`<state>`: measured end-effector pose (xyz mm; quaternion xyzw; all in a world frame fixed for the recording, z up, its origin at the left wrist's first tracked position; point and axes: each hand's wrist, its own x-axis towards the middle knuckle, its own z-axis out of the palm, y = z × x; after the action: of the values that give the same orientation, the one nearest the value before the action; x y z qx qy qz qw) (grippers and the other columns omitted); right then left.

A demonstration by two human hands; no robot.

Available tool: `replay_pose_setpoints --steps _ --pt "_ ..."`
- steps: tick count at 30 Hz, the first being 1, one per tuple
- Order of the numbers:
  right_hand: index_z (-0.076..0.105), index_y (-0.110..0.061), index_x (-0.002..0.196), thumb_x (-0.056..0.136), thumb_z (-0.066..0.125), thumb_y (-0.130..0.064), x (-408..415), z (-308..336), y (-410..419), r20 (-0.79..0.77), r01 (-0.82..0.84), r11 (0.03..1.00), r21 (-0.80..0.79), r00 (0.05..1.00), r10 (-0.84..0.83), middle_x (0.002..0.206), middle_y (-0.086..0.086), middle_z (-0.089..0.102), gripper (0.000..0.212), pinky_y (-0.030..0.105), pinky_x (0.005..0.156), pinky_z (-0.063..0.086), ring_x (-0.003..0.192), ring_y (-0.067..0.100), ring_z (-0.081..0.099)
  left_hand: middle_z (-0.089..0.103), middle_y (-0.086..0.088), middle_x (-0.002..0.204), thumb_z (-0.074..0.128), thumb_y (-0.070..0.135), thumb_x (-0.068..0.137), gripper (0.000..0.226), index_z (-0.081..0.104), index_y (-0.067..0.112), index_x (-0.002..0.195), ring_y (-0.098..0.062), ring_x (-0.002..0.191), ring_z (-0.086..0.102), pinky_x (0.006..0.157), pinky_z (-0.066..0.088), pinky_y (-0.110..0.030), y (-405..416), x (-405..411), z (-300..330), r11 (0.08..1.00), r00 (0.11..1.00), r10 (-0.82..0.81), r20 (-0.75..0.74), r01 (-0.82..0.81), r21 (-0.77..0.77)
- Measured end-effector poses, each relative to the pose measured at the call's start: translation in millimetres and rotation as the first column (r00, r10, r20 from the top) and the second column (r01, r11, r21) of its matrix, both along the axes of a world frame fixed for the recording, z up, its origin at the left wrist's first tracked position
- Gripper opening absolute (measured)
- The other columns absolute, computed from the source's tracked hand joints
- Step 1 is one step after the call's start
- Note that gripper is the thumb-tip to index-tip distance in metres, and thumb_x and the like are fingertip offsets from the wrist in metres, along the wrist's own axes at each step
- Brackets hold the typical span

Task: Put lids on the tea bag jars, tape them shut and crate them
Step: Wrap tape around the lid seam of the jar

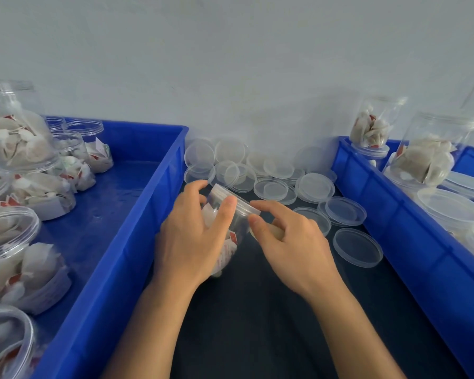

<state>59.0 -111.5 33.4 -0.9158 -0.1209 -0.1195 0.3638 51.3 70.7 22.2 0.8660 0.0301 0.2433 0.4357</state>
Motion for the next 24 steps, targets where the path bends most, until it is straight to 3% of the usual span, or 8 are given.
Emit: replay_pose_setpoints --steps 3,7,12,16,21,24 --pt "0.063 -0.052 0.131 0.095 0.046 -0.067 -4.0 -0.3 4.9 0.082 0.028 0.999 -0.034 0.996 -0.025 0.067 -0.028 0.061 0.042 0.035 0.076 0.052 0.076 0.008 0.060 0.061 0.024 0.123 0.037 0.084 0.088 0.060 0.047 0.046 0.133 -0.001 0.108 0.060 0.079 0.050 -0.028 0.1 -0.4 -1.0 1.000 0.999 0.010 0.044 -0.010 0.010" --pt "0.064 -0.047 0.135 0.100 0.046 -0.065 -4.1 -1.8 11.4 0.142 0.038 0.996 -0.080 0.990 -0.027 0.054 -0.021 0.050 0.044 0.036 0.071 0.054 0.067 0.009 0.057 0.065 0.025 0.109 0.044 0.093 0.079 0.068 0.046 0.048 0.129 0.002 0.097 0.065 0.076 0.056 -0.030 -0.4 1.9 -1.9 0.999 0.999 -0.039 -0.015 0.039 -0.020" --pt "0.052 -0.050 0.144 0.108 0.044 -0.041 0.3 -8.1 8.3 0.012 -0.095 0.993 0.063 0.995 0.095 0.059 -0.018 0.058 0.038 0.025 0.058 0.038 0.059 0.006 0.056 0.067 0.027 0.101 0.047 0.091 0.077 0.053 0.051 0.053 0.114 0.009 0.091 0.062 0.070 0.048 -0.024 1.6 4.0 -2.3 0.995 1.000 0.011 -0.016 -0.013 -0.095" --pt "0.044 -0.057 0.144 0.110 0.041 -0.043 -0.2 -7.4 9.5 -0.021 -0.160 0.984 0.078 0.987 0.162 0.053 -0.010 0.051 0.037 0.018 0.053 0.032 0.050 0.008 0.048 0.068 0.025 0.099 0.044 0.091 0.077 0.059 0.055 0.047 0.115 0.003 0.091 0.066 0.075 0.054 -0.029 3.3 3.2 -2.2 0.990 1.000 0.022 -0.017 -0.025 -0.137" --pt "0.050 -0.052 0.143 0.107 0.042 -0.045 0.1 -2.6 6.3 0.075 -0.065 0.993 -0.101 0.995 0.073 0.054 -0.015 0.052 0.037 0.033 0.061 0.043 0.059 0.014 0.054 0.068 0.025 0.094 0.040 0.093 0.077 0.055 0.053 0.052 0.111 0.002 0.090 0.064 0.076 0.052 -0.031 2.5 1.7 -0.8 0.994 0.999 0.010 -0.046 -0.015 -0.105" --pt "0.051 -0.054 0.142 0.105 0.039 -0.050 0.3 -1.0 3.6 0.092 -0.038 0.991 -0.129 0.994 0.050 0.054 -0.016 0.050 0.039 0.037 0.069 0.049 0.065 0.015 0.057 0.069 0.021 0.095 0.038 0.094 0.076 0.061 0.054 0.051 0.115 -0.002 0.092 0.066 0.079 0.054 -0.036 2.3 1.9 0.4 0.995 0.998 -0.010 -0.068 0.003 -0.101"
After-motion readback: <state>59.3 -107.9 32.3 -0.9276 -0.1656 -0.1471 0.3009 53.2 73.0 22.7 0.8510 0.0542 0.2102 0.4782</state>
